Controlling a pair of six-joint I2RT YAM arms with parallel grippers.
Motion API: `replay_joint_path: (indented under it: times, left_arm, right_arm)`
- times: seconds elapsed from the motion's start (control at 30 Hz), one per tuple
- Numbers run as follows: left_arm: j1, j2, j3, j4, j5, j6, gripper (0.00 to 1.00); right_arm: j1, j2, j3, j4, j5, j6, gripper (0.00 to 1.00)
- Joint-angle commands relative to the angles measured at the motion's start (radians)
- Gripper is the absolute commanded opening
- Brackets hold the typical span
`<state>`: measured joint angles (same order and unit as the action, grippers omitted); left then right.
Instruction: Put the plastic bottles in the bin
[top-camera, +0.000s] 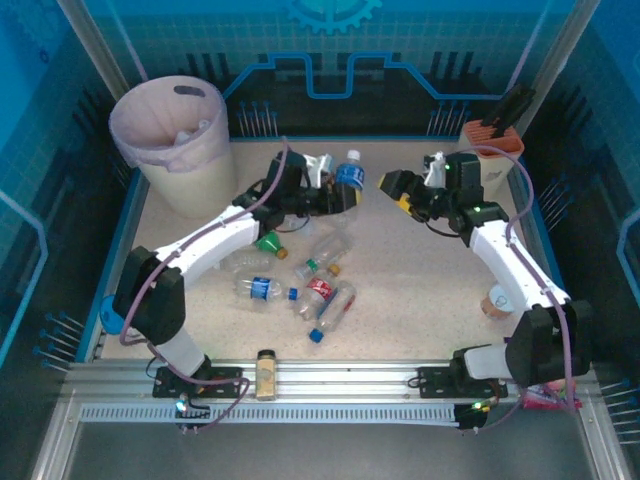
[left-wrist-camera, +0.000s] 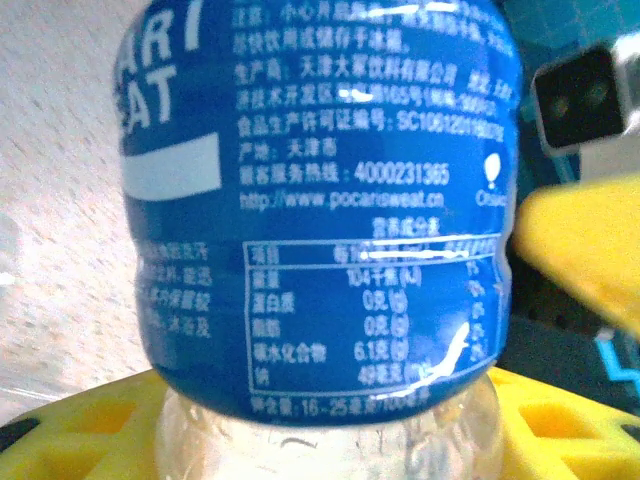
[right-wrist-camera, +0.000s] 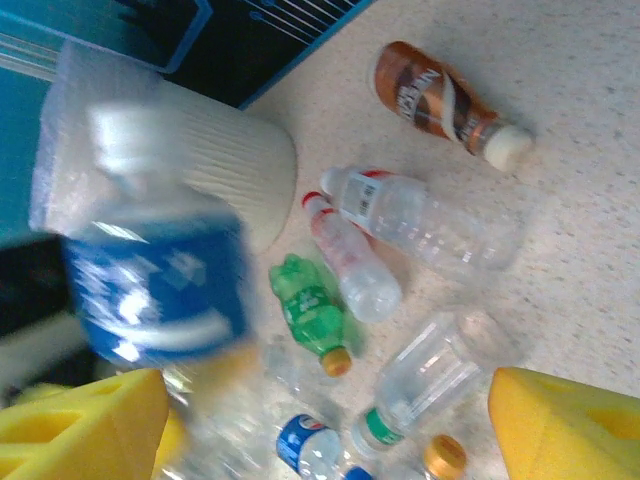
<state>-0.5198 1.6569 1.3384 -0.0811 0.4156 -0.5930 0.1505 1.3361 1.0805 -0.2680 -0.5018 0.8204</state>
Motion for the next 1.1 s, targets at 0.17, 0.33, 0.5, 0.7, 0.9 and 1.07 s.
replay_joint_path:
  times: [0.17, 0.33, 0.5, 0.7, 0.9, 1.07]
  left_arm:
    - [0.181, -0.021, 0.354, -0.384, -0.134, 0.287, 0.44]
    - [0.328, -0.006, 0.504, -0.432, -0.220, 0.343, 0.33]
    - [0.490, 0.047, 0.625, -0.444, -0.284, 0.322, 0.13]
    - [0.672, 0.137, 0.715, -0.435, -0.278, 0.243, 0.00]
    - [0.769, 0.323, 0.922, -0.598, -0.287, 0.270, 0.00]
    - [0.784, 0.484, 1.085, -0.734, -0.257, 0.326, 0.00]
  right_arm:
    - [-0.005, -0.052, -0.097, -0.218, 0.032, -0.164, 0.84]
    - [-0.001, -0.079, -0.146, -0.250, 0.047, -0.191, 0.84]
    - [0.007, -0.098, -0.170, -0.250, 0.052, -0.190, 0.85]
    - [0.017, -0.118, -0.195, -0.252, 0.066, -0.188, 0.85]
    - [0.017, -0.128, -0.233, -0.245, 0.069, -0.180, 0.85]
    - [0.019, -0.142, -0.267, -0.222, 0.074, -0.166, 0.85]
